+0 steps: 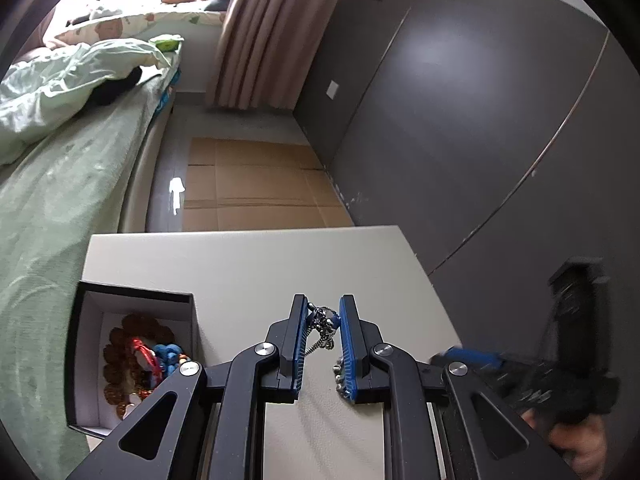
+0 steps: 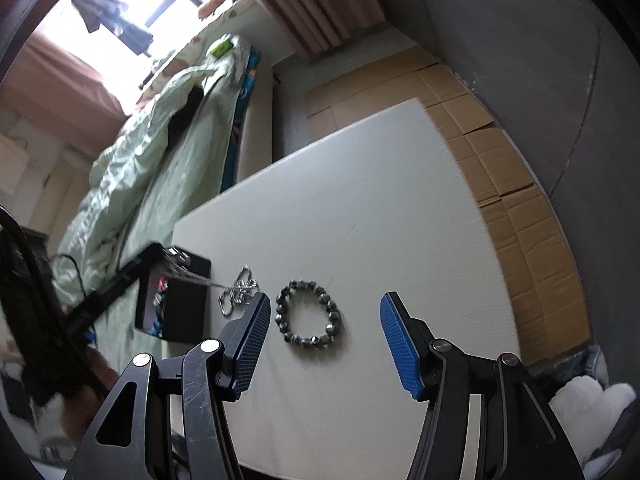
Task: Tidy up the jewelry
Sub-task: 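Lift the silver chain with the left tool while the right tool grasps the grey bead bracelet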
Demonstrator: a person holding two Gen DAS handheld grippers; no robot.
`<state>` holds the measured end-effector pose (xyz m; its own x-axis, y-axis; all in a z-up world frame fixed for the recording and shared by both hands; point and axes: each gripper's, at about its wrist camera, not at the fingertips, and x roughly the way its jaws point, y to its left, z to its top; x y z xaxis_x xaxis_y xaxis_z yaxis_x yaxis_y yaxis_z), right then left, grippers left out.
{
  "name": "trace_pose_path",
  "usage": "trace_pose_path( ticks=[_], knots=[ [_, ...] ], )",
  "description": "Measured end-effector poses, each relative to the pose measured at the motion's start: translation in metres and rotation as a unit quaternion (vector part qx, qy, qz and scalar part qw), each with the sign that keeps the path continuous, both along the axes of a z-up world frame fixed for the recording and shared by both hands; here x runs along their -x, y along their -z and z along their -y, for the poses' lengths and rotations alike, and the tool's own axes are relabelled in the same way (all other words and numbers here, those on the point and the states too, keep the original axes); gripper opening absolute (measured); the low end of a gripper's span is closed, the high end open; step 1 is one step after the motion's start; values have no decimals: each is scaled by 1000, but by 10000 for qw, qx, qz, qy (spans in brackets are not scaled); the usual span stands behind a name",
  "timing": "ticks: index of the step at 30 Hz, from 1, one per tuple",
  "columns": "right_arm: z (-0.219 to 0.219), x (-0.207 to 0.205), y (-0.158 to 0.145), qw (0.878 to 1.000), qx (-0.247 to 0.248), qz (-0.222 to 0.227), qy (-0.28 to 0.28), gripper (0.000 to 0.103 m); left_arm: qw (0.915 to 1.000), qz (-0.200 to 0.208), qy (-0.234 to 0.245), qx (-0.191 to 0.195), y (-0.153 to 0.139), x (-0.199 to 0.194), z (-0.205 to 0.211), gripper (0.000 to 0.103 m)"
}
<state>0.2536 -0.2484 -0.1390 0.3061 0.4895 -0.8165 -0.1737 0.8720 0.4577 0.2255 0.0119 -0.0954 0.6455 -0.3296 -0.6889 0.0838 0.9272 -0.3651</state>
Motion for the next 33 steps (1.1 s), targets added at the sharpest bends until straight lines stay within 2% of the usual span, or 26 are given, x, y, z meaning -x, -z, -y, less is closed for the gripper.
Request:
trace_pose_path(
  ticks=[6, 11, 15, 18, 20, 25, 29, 33],
  knots=[
    [-32, -2, 20, 9973, 587, -114, -418, 58, 9998, 142, -42, 115, -11, 6, -9, 16],
    [-55, -3, 32, 9899, 1277, -84, -603, 56, 9998, 162, -103, 107, -13, 10, -13, 16],
    [-71, -3, 43, 9767, 2029, -11, -699, 46, 9997, 162, -161, 91, -13, 11, -17, 16],
    [-79, 1, 43, 9664, 2441, 196, -781, 31, 9996, 166, -228, 45, -12, 15, -18, 16],
    [-82, 3, 42, 9679, 2343, 209, -889, 11, 9995, 169, -276, 19, -13, 18, -19, 16],
    [-82, 6, 34, 9714, 2118, 314, -1025, 11, 9990, 236, -368, -79, -18, 23, -19, 16],
    [-73, 9, 6, 9800, 1636, 618, -951, 11, 9982, 398, -398, -227, -31, 28, -17, 16],
    [-67, 8, -21, 9835, 1290, 904, -888, 11, 9966, 608, -465, -320, -50, 32, -17, 16]
  ],
)
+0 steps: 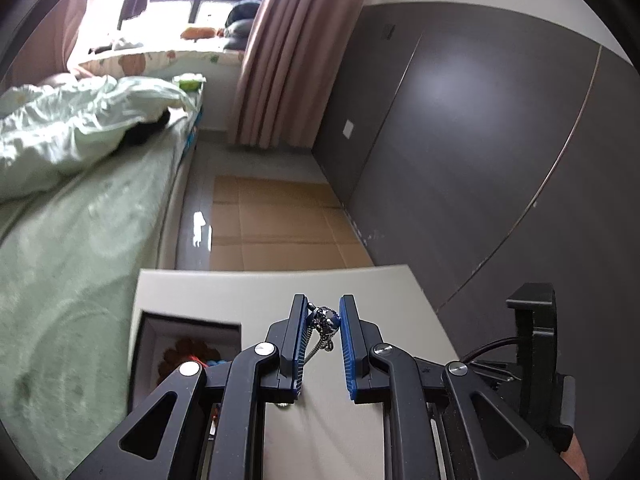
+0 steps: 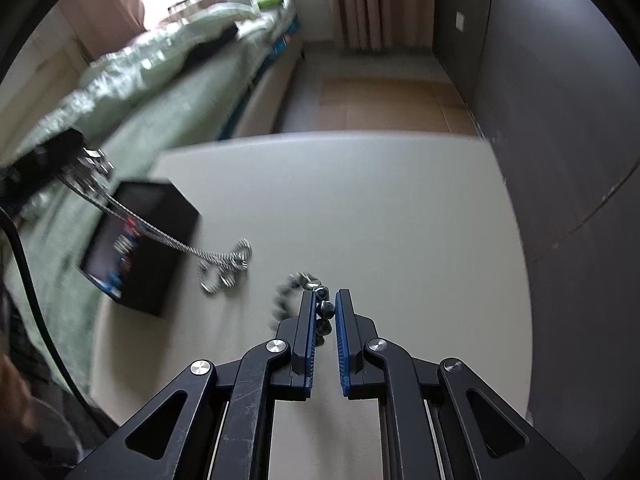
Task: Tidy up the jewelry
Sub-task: 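Lift the silver chain with the left tool while the right tool grasps the grey bead bracelet, then lower the chain into the box with the left tool while the right tool carries the bead bracelet there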
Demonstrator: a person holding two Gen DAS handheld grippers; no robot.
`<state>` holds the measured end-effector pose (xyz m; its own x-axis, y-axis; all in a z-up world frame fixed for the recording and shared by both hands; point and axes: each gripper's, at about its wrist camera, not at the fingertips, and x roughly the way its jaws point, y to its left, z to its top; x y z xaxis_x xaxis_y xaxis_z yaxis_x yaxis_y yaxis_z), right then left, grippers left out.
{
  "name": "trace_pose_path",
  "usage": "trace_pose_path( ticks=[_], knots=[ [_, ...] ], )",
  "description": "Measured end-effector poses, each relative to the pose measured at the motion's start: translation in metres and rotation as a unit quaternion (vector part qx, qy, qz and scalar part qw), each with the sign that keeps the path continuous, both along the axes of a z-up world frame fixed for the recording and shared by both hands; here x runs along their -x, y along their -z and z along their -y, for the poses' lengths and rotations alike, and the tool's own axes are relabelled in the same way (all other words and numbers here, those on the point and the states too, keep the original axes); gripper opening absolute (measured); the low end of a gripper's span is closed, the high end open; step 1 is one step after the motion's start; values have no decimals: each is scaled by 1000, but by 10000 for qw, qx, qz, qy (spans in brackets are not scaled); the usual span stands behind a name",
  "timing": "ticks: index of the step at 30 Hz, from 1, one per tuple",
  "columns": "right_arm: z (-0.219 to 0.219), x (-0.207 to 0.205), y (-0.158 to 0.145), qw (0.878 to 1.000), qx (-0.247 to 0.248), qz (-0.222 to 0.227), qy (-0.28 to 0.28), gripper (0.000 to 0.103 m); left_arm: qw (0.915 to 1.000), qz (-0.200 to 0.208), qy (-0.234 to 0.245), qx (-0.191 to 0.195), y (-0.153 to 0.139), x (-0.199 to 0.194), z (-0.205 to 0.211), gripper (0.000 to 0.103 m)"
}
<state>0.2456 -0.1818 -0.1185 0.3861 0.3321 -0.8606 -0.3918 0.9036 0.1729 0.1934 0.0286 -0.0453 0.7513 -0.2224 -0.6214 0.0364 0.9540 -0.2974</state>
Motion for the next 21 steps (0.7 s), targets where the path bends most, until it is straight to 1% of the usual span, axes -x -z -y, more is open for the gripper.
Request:
trace_pose_path(
  ticks=[6, 10, 14, 18, 21],
  knots=[
    [8, -1, -23, 9990, -326, 284, 66, 11, 9994, 201, -96, -281, -32, 6, -2, 16],
    [15, 3, -37, 9969, -636, 453, 95, 11, 9984, 337, -206, -407, -54, 13, -9, 16],
    [12, 10, -53, 9930, -1006, 622, -20, 11, 9966, 491, -292, -589, -78, 21, -14, 16],
    [11, 13, -61, 9872, -1488, 551, -163, 11, 9941, 652, -388, -775, -106, 32, -17, 17],
    [5, 18, -66, 9839, -1658, 604, -268, 11, 9921, 766, -450, -885, -124, 38, -20, 17]
  ],
)
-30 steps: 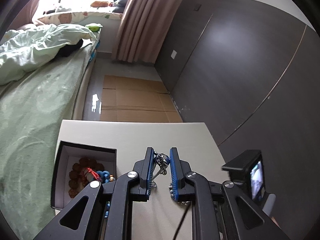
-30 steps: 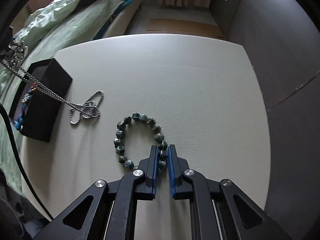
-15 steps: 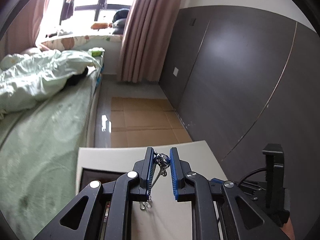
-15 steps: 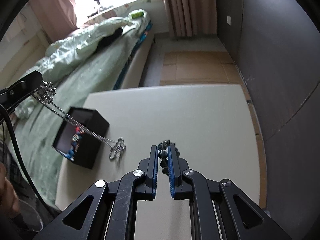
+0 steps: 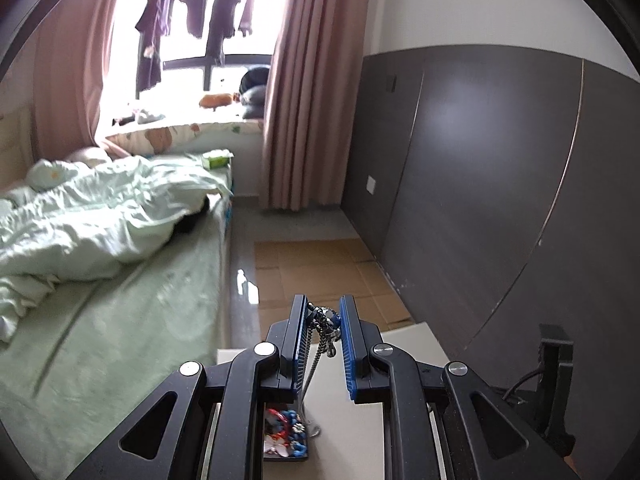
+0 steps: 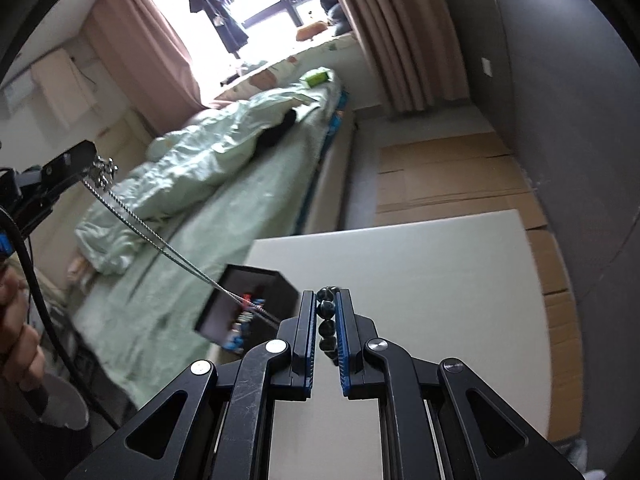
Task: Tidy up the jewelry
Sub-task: 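Lower the chain into the box with the left tool while the right tool carries the bead bracelet there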
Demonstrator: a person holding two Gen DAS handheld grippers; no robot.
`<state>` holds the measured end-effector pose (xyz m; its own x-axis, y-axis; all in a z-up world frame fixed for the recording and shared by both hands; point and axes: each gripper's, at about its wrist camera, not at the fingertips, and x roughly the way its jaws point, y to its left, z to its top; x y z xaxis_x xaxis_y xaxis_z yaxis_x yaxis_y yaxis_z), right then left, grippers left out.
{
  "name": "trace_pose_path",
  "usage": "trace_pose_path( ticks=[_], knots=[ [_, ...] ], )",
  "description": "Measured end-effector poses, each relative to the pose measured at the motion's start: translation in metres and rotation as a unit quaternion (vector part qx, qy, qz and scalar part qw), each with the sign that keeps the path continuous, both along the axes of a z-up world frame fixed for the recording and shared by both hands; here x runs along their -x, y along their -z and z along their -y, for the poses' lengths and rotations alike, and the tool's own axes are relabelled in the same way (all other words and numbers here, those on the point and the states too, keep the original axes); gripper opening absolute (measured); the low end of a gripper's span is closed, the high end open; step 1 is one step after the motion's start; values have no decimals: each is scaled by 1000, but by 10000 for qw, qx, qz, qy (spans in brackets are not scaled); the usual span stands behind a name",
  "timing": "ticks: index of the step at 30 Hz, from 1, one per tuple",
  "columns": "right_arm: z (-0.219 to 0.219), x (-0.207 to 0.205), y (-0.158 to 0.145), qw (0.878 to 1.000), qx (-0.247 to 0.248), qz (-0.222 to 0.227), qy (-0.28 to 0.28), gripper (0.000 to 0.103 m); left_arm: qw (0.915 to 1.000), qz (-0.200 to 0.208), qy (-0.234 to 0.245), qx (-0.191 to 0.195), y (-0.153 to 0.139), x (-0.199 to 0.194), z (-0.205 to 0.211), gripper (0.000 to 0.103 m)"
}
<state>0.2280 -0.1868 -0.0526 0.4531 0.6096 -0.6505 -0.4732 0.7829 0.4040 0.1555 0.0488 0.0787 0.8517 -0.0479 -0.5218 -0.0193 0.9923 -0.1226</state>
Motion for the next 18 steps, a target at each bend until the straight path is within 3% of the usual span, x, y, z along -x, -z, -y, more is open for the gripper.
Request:
trace_pose_path(
  ticks=[11, 18],
  knots=[
    [-13, 8, -2, 9997, -197, 78, -109, 11, 9988, 349, -178, -277, -49, 11, -14, 17],
    [-19, 8, 5, 9997, -173, -2, -198, 11, 9980, 468, -248, -354, -62, 15, -18, 17]
  ],
)
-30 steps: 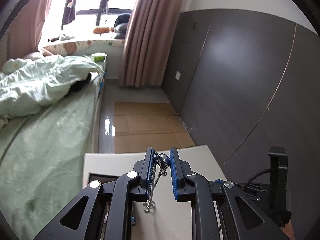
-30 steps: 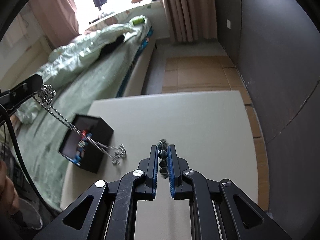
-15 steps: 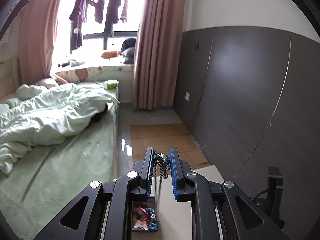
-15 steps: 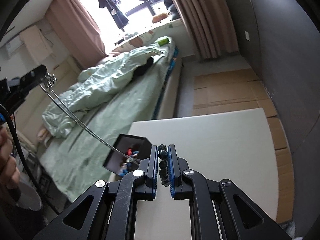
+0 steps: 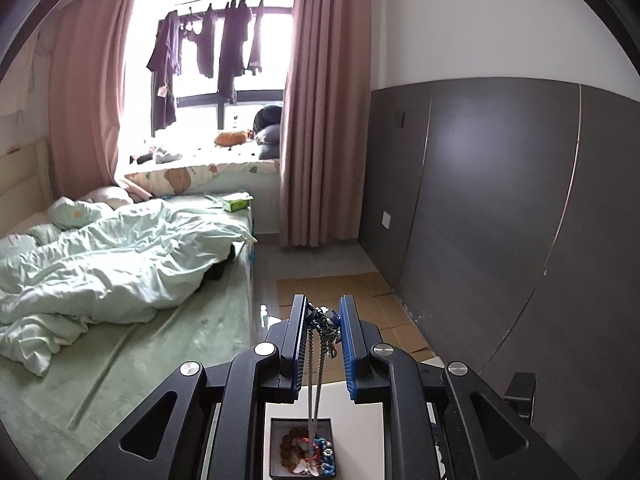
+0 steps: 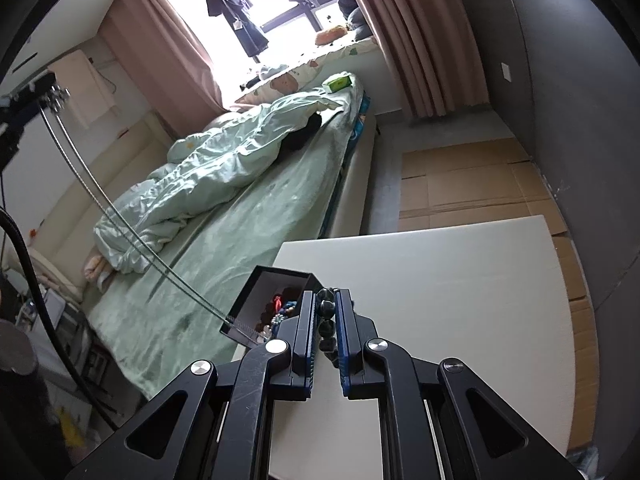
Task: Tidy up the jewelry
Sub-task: 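Lower the chain into the box with the left tool while the right tool carries the bead bracelet there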
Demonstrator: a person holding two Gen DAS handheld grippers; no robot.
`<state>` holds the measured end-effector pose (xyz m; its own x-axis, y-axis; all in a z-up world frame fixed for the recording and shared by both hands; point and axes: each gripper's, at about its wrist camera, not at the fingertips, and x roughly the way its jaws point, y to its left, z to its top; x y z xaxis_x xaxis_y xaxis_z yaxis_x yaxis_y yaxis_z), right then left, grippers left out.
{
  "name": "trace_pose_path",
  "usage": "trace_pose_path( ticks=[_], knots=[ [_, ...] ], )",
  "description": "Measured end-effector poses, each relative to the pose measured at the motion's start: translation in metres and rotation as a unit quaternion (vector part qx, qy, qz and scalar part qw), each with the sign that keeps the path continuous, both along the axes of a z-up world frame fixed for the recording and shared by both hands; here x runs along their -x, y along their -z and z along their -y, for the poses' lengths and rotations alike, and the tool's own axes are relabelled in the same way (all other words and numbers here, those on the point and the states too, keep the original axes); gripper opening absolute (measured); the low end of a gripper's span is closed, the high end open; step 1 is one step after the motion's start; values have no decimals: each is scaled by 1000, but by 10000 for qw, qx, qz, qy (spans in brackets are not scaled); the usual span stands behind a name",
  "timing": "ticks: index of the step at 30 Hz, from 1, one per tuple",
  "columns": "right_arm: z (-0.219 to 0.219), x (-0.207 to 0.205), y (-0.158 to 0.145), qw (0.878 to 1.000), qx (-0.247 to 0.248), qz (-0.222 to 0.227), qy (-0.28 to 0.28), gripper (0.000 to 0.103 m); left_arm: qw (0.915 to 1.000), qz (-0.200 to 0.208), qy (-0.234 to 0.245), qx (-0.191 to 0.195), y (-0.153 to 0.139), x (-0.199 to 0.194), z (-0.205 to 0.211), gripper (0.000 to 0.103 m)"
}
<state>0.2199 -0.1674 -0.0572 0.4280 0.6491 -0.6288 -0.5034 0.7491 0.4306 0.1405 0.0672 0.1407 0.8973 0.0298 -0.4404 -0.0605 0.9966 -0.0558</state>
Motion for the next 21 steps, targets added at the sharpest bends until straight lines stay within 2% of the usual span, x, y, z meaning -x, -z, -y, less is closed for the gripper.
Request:
trace_pose_path(
  ticks=[7, 14, 21],
  knots=[
    [-6, 1, 4, 10000, 45, -39, -77, 11, 9998, -149, -150, -11, 21, -8, -8, 17],
    [-6, 0, 6, 9999, 56, -87, -23, 11, 9977, -558, -271, 267, 75, -23, -20, 17],
    [-6, -2, 8, 9999, 25, -153, 19, 11, 9878, -969, -654, 1028, 146, -34, -36, 17]
  ],
)
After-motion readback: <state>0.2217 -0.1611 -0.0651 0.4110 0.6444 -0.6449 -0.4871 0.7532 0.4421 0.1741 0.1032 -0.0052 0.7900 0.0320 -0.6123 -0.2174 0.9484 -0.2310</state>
